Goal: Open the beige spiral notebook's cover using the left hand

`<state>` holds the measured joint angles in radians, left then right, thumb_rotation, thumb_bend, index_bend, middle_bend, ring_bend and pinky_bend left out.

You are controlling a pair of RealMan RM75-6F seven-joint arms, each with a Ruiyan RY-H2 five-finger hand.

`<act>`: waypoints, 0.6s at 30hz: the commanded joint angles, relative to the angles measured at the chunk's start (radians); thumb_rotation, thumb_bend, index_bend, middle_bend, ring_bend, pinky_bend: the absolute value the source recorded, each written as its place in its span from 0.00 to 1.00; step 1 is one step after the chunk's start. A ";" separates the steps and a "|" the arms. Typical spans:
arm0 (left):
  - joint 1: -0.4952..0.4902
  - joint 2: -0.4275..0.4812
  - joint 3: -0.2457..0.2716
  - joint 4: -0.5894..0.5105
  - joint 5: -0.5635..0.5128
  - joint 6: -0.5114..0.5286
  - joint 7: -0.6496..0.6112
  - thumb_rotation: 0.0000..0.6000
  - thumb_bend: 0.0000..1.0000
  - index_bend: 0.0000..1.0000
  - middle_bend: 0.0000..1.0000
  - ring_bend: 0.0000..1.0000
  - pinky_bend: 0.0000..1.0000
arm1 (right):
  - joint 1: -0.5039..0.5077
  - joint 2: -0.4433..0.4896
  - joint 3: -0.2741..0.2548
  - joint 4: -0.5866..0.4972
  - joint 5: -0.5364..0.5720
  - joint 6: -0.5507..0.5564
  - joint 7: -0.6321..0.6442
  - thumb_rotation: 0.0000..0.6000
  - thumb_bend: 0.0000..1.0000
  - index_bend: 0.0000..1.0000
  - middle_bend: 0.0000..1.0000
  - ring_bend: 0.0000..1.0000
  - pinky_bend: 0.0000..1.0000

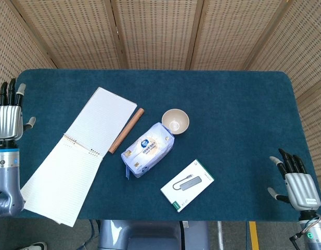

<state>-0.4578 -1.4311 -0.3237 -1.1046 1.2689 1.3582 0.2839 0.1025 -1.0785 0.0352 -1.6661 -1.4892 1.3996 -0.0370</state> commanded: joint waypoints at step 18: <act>0.304 0.100 0.282 -0.299 0.147 0.171 -0.186 1.00 0.19 0.11 0.00 0.00 0.00 | -0.003 0.000 -0.001 -0.004 0.002 0.004 -0.012 1.00 0.23 0.15 0.00 0.00 0.03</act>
<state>-0.1735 -1.3218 -0.0601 -1.3889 1.4041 1.5162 0.1094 0.0994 -1.0789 0.0345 -1.6702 -1.4871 1.4041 -0.0488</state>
